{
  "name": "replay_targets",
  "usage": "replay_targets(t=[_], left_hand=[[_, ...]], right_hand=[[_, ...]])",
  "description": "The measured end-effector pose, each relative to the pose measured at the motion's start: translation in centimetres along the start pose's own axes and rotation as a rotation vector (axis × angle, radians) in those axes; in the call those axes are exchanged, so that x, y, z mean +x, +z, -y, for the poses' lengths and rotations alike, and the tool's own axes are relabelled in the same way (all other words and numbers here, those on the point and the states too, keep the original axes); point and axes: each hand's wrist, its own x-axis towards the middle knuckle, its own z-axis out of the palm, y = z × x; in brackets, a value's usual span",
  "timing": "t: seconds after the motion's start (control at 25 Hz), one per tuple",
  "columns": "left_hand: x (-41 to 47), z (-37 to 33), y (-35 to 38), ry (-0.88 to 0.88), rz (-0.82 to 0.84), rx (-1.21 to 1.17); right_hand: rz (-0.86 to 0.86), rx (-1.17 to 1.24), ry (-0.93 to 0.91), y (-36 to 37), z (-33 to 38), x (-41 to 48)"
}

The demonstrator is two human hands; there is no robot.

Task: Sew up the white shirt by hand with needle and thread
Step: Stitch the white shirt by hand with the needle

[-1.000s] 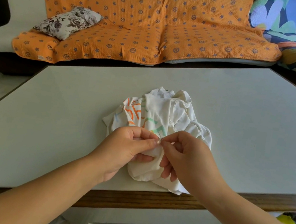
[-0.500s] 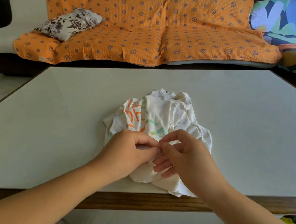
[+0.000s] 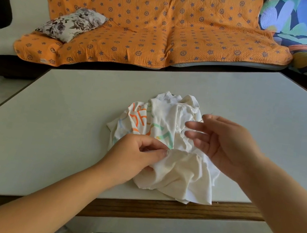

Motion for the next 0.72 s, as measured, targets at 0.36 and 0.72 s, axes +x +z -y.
replay_targets(t=[0.36,0.72], left_hand=[[0.2,0.5,-0.4,-0.112,0.035,-0.151],[0.3,0.5,-0.8,-0.165,0.029,-0.165]], right_hand=[[-0.203,-0.158,-0.251,-2.3,1.4,1.6],[-0.37,-0.506,-0.402,-3.9,0.9,2.9]])
